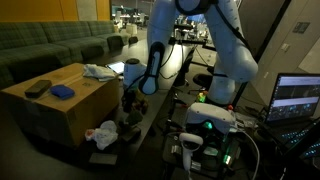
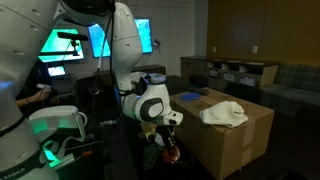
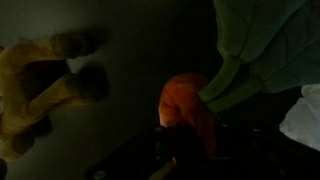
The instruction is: Put the items on the table on to the box and the items on the box on to the table.
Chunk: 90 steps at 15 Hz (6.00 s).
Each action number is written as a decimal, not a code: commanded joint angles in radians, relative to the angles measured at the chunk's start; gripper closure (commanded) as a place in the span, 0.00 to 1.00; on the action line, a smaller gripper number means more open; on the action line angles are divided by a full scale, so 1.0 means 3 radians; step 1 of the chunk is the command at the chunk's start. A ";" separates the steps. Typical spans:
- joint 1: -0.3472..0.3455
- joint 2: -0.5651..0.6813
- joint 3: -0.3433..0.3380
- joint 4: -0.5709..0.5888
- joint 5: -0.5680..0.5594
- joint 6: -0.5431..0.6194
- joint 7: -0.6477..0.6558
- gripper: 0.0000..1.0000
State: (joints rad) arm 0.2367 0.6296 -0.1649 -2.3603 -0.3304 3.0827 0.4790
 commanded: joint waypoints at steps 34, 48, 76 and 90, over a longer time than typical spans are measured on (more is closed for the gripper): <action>0.0011 -0.0213 0.0854 -0.0636 0.0871 0.0618 -0.1560 0.00; 0.0350 0.0342 0.0701 -0.0407 0.0952 0.0736 -0.1528 0.00; -0.0385 0.0769 0.1064 0.0025 0.0256 0.0725 -0.2321 0.00; -0.0642 0.1007 0.1071 0.0217 -0.0128 0.0566 -0.2824 0.00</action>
State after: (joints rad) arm 0.0649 0.9068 0.1455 -2.3258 -0.3445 3.2719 -0.3486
